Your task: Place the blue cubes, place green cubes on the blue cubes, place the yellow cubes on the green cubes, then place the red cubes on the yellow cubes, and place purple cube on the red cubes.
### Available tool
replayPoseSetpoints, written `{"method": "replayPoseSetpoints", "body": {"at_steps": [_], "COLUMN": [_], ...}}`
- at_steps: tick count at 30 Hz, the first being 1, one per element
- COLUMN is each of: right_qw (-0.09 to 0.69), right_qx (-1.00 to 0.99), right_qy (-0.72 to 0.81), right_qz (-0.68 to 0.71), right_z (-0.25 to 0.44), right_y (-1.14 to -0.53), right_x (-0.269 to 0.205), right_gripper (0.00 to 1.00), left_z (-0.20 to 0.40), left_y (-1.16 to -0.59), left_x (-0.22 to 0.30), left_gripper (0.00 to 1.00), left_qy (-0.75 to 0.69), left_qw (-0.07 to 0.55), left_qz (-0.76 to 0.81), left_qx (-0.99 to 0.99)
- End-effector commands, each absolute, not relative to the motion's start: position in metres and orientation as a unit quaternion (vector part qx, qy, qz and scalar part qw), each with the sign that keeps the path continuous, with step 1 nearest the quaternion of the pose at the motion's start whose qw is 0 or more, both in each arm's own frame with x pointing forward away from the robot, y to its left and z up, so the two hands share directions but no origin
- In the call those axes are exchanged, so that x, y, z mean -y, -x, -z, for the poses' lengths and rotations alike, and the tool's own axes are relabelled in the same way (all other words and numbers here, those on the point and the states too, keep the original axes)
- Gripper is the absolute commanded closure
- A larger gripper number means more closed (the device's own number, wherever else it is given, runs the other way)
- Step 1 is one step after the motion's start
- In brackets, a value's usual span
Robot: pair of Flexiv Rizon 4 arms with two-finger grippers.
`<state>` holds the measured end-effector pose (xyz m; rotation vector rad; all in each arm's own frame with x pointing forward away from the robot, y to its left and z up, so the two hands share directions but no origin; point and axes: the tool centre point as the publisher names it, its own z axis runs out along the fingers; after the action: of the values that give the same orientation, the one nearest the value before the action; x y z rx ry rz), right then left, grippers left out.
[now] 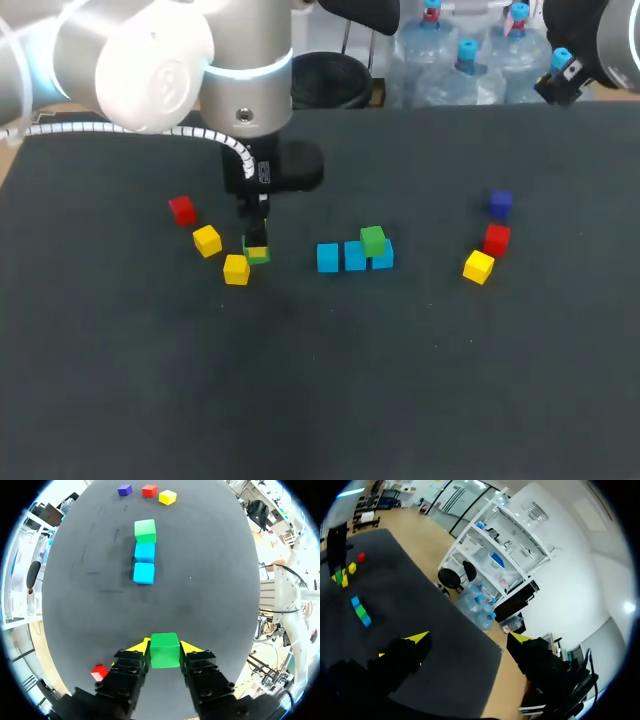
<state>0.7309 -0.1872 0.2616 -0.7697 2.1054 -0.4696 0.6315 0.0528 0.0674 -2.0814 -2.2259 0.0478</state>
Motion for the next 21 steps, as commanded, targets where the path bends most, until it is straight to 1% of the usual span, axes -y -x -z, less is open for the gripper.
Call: {"method": "replayPoseSetpoints", "body": {"at_steps": [1, 4, 7, 10, 15, 21], "right_qw": [0.624, 0.655, 0.665, 0.667, 0.691, 0.707], "right_qx": [-0.781, -0.752, -0.734, -0.734, -0.715, -0.702], "right_qy": [0.021, -0.056, -0.124, -0.119, -0.099, -0.086], "right_qz": [-0.024, -0.035, -0.052, -0.049, -0.038, 0.0], "right_z": [-0.254, -0.252, -0.244, -0.231, -0.216, -0.194], "right_y": [-0.736, -0.741, -0.743, -0.743, -0.728, -0.721], "right_x": [0.197, 0.212, 0.23, 0.232, 0.229, 0.238], "right_gripper": [0.0, 0.0, 0.0, 0.0, 0.0, 0.0], "left_z": [-0.067, -0.067, -0.068, -0.068, -0.068, -0.068], "left_y": [-0.636, -0.635, -0.635, -0.636, -0.636, -0.635], "left_x": [-0.048, -0.048, -0.048, -0.049, -0.049, -0.045], "left_gripper": [1.0, 1.0, 1.0, 1.0, 1.0, 1.0], "left_qy": [0.683, 0.684, 0.684, 0.682, 0.68, 0.681], "left_qw": [0.054, 0.057, 0.061, 0.063, 0.065, 0.067], "left_qz": [-0.015, -0.013, -0.01, -0.008, -0.006, -0.005], "left_qx": [0.728, 0.727, 0.727, 0.729, 0.73, 0.729]}}
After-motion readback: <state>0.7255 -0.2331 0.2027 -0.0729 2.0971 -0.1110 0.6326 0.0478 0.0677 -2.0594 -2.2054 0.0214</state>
